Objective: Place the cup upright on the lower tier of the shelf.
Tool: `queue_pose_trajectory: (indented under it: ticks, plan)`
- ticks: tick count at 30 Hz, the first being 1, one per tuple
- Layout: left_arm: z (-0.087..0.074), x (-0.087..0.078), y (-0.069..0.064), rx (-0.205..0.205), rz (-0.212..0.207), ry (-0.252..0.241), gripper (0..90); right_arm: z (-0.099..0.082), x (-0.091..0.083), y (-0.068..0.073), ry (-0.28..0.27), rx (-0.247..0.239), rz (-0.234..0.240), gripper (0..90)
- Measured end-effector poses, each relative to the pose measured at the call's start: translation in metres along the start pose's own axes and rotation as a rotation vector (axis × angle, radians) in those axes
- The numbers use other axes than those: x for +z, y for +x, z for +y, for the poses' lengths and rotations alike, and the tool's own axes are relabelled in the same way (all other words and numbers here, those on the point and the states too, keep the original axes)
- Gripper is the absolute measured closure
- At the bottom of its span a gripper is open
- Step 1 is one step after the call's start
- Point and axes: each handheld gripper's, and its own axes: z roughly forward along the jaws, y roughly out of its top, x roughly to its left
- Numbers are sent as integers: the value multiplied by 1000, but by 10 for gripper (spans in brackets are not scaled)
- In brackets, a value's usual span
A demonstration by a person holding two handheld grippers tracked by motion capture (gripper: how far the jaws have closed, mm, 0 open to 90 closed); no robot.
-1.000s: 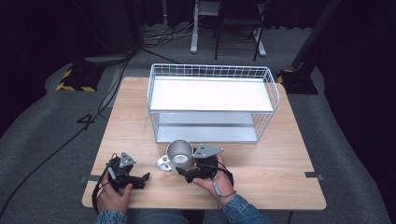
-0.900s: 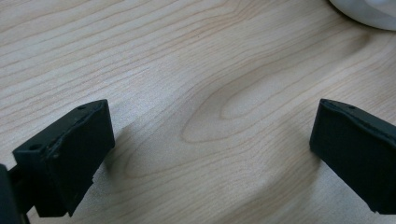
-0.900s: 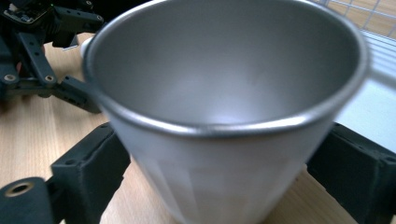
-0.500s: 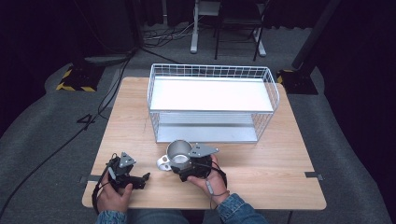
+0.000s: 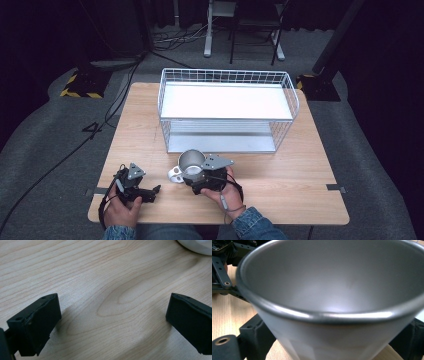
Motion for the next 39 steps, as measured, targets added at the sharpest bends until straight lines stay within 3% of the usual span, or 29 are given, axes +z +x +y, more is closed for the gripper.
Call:
queue_pose_trajectory:
  ticks: [7,14,16,29,39]
  plan:
    - [0,0,0,-1,0,0,2,8,-4,-3,-11,-7,-6,84]
    - [0,0,0,0,0,0,2,17,-8,-17,-17,23,-43,84]
    - [0,0,0,-1,0,0,2,20,-12,-28,-22,36,-80,84]
    - [0,0,0,0,0,0,2,26,-19,-75,-35,88,-213,84]
    - [0,0,0,0,0,0,2,27,-20,-99,-44,117,-284,84]
